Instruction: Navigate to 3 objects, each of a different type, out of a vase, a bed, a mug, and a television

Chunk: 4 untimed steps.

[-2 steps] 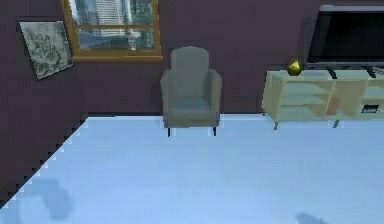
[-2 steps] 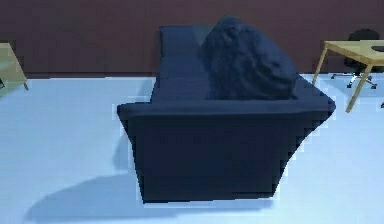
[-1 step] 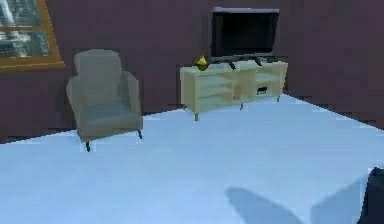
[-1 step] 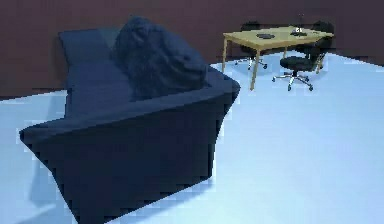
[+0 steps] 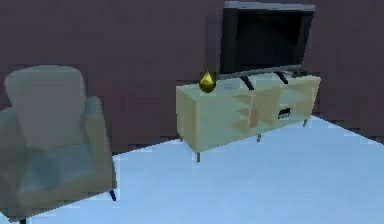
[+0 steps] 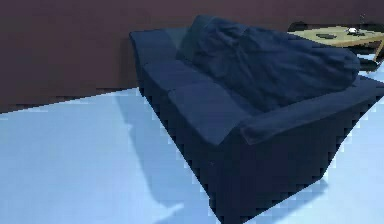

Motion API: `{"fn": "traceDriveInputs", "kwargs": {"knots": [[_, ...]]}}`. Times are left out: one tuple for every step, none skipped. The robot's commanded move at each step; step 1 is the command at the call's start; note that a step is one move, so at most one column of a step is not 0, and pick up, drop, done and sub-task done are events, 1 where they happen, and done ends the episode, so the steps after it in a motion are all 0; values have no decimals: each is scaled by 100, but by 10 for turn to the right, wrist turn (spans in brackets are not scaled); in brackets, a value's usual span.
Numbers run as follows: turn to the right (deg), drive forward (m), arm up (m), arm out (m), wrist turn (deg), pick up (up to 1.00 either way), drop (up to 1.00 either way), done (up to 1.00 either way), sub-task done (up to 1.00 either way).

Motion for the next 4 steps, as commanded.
{"fn": "traceDriveInputs", "kwargs": {"knots": [[30, 0, 0, 0, 0, 0, 0, 0, 0], [0, 100, 0, 0, 0, 0, 0, 0, 0], [0, 30, 0, 0, 0, 0, 0, 0, 0], [270, 0, 0, 0, 0, 0, 0, 0, 0]]}}
